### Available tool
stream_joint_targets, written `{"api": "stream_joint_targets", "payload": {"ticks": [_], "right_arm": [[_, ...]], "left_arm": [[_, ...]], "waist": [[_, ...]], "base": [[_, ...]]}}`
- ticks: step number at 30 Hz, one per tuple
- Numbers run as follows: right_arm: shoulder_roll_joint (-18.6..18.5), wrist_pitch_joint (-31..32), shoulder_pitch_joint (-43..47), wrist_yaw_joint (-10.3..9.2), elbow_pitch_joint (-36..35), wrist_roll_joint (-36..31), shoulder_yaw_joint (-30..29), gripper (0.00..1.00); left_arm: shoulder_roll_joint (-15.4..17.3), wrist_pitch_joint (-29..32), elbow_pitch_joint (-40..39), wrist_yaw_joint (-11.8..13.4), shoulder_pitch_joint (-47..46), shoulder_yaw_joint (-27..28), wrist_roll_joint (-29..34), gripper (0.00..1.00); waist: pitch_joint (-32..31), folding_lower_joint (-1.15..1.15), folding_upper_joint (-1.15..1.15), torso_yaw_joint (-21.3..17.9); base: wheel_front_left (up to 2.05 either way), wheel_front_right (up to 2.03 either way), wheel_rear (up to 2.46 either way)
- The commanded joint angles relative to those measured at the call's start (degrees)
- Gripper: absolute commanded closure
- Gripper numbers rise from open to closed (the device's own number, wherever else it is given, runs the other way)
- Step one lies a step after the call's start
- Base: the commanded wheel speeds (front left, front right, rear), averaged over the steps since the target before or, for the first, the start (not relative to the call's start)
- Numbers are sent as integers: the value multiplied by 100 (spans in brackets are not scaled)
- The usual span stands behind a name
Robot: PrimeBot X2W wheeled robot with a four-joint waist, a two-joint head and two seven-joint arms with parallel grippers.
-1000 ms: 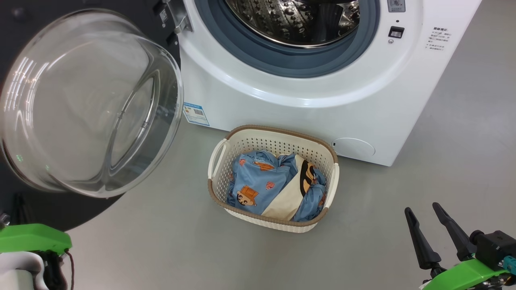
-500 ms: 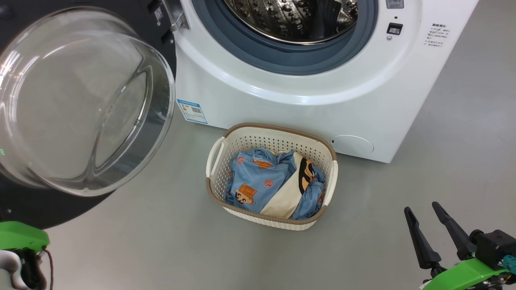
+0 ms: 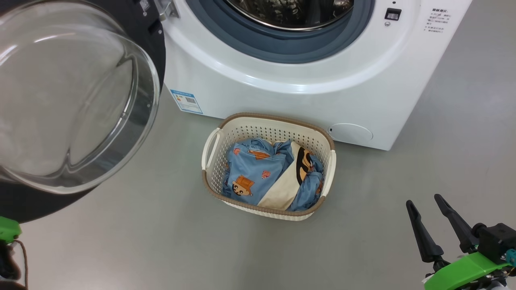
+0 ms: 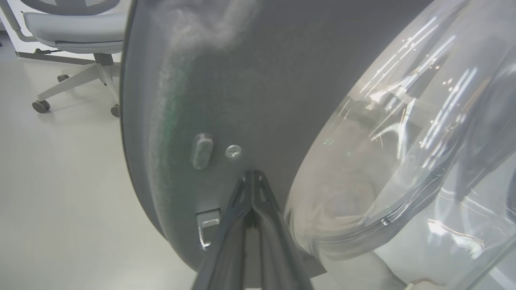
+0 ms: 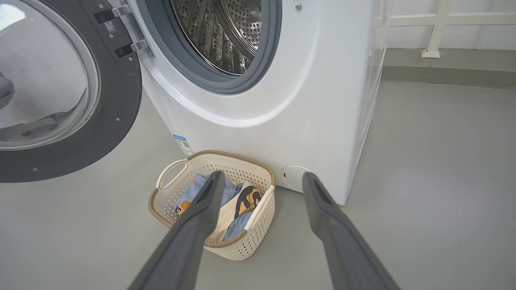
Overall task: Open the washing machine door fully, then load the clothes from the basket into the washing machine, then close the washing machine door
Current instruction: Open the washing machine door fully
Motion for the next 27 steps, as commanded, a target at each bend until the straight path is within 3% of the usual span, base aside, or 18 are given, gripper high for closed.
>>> {"api": "stream_joint_targets", "payload": {"ticks": [1,27], "right_arm": [[-98,-76,-158,50,-148,-76,144,0],[-347,-76,-557,50,-221,-121,188,0]], "left_arm": [[422,-78,-149,36,-191,147,57,100],[1025,-78,238,-152,-884,740,373,100]], "waist": [[47,0,0,-21],[781,0,0,-134]], "base": [[0,0,0],[0,0,0]]}}
